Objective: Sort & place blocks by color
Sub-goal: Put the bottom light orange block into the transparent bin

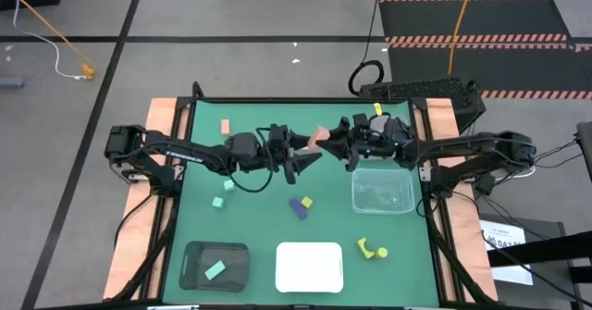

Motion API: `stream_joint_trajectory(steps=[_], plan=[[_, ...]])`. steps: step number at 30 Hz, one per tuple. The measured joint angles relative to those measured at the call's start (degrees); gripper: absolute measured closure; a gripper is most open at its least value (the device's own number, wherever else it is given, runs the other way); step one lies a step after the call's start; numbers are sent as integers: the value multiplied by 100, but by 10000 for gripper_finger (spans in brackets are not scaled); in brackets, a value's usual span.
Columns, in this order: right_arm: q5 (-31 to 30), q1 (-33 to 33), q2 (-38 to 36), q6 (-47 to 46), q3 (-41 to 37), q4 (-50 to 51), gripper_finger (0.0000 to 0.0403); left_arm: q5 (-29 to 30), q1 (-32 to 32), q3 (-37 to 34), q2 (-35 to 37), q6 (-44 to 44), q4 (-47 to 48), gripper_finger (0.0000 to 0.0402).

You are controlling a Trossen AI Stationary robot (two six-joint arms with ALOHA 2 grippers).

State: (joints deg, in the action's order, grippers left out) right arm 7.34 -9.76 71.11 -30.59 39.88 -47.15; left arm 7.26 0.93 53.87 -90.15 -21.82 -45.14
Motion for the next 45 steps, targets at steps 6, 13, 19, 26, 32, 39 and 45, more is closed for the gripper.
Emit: stream_joint_trajectory(steps=[6, 13, 19, 26, 32, 39, 45], plan=[[-146, -3, -695, 441, -2, 1095, 288, 82, 4, -2, 18, -280, 193, 74], [-147, 11, -1654, 416, -2, 2789, 288, 27, 4, -2, 17, -303, 235, 87], [-125, 271, -2313, -126, -2, 4621, 288, 26, 5, -2, 16, -390, 534, 110], [192, 893, -2646, -723, -2, 6756, 288, 25, 11, -2, 17, -425, 998, 130], [181, 1373, -2597, -931, -2, 8302, 288, 53, 14, -2, 16, -502, 1167, 143], [8, 1596, -2340, -1038, -2, 9442, 288, 60, 15, -2, 17, -652, 1439, 154], [1, 1604, -2023, -1098, -2, 9832, 273, -120, 17, -2, 17, -1256, 2238, 152]])
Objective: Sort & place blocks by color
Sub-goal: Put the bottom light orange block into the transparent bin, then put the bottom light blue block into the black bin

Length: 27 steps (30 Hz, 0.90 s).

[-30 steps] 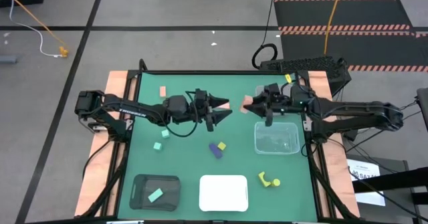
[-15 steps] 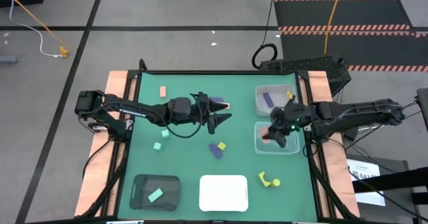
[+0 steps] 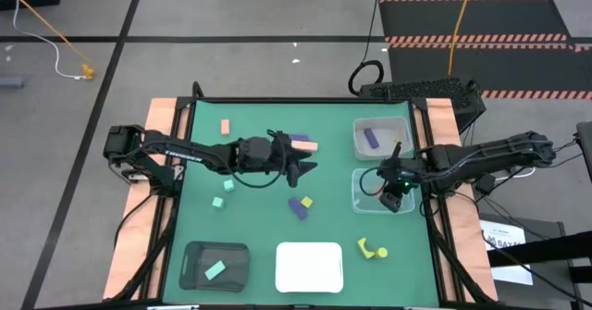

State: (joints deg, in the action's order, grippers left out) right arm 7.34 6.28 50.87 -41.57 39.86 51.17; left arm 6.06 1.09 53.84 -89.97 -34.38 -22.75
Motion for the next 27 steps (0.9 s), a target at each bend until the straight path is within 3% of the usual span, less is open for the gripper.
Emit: stream_joint_trajectory(steps=[5, 11, 21, 27], plan=[[3, 0, 172, 123, 0, 14, 208, -486, 5, 0, 0, -415, 1209, 159], [12, 0, 210, 178, 0, 9, 165, -756, 5, 0, 0, -1023, 2843, 180], [16, 0, 210, 181, 0, 7, 133, -1468, -114, 0, -1, -1673, 6104, 222], [5, -2, 210, 183, 0, 0, 131, -1523, -452, 0, -2, -1984, 7253, 238]])
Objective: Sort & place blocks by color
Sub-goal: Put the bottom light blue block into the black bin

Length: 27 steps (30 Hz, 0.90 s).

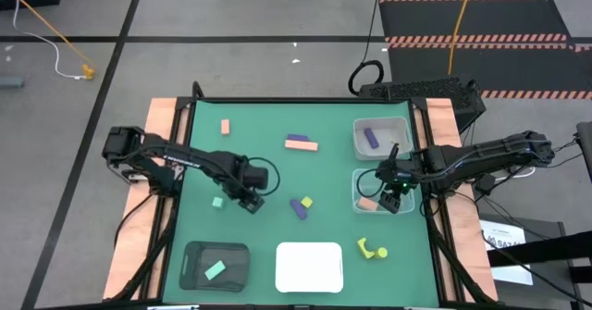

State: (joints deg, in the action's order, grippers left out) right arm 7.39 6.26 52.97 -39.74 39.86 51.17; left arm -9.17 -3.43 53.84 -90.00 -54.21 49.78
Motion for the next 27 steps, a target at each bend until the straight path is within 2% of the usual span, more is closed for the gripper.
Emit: stream_joint_trajectory(steps=[7, 13, 27], plan=[[-182, -1, 0, 8, 0, -19, 131, 20, -251, 0, 2, -465, 1277, 239], [-310, -4, 0, 13, 0, -36, 131, 10, -555, 0, 2, -749, 1941, 239], [-310, -4, 0, 2, 0, -36, 131, 279, -760, -25, 5, -1548, 1617, 236]])
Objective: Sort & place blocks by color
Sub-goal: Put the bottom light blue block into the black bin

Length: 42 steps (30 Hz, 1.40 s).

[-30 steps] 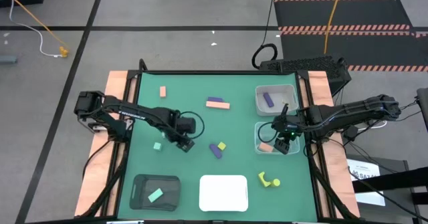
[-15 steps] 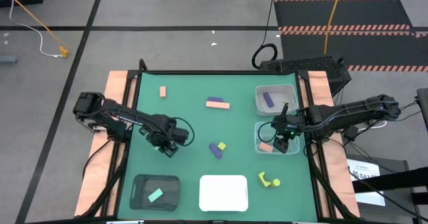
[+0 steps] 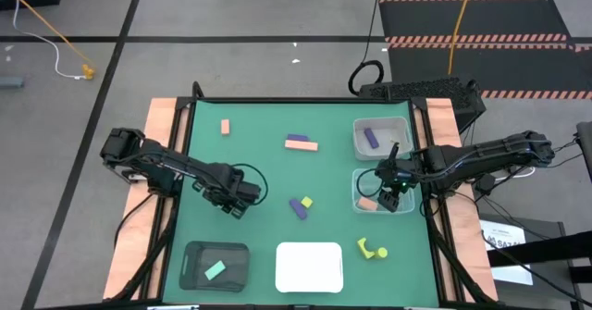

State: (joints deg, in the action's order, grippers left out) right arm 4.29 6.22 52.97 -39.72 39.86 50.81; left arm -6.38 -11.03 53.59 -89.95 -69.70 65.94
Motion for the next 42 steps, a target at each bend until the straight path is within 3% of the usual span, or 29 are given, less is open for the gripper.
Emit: stream_joint_trajectory(steps=[16, 30, 37, 42], plan=[[-2, 0, 0, 105, 0, -68, 131, -166, 2, -972, 36, -890, -945, 241], [-24, 0, -2, 184, 0, -675, 131, -137, 11, -932, 47, -308, -1158, 268], [-24, -2, 0, 184, 0, -684, 131, -83, 2, -726, 995, -85, -1895, 268], [-392, -11, 0, 186, 0, -693, 131, 668, 35, -687, 1920, 358, -3266, 268]])
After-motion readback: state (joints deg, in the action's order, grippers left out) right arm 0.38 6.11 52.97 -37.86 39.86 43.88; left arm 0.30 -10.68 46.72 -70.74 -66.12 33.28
